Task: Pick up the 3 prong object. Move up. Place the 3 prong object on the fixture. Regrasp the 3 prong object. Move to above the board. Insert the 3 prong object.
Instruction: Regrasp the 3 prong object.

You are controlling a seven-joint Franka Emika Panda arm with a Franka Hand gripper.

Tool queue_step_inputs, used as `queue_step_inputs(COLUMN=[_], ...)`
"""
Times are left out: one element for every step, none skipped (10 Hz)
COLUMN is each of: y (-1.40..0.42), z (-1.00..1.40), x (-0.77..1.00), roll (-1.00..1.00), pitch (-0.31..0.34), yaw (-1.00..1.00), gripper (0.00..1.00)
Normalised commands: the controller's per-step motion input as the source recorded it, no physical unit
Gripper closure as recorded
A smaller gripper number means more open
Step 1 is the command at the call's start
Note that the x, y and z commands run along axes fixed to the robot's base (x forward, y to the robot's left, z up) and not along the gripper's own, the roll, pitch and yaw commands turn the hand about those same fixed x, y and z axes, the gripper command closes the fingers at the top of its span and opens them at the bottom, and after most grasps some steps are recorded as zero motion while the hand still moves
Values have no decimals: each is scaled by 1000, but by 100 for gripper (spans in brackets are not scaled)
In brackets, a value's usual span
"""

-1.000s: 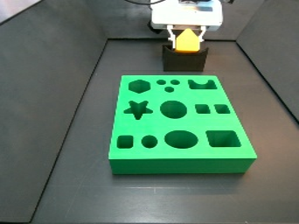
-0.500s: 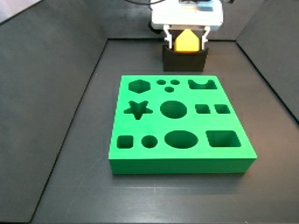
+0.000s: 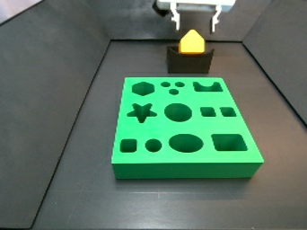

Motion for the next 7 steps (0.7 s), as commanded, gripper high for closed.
queue_step_inputs(y=[15, 14, 14, -815, -796, -631, -416], z=[701, 439, 307, 746, 708, 542, 271], x=[-31, -28, -27, -116, -108, -115, -108], roll=[29, 26, 24, 1000, 1000, 1000, 1000], pitch=[75, 57, 52, 50, 49, 35, 26], yaw=[-49, -56, -57, 5, 5, 5, 4], gripper=[0, 0, 0, 0, 0, 0, 0])
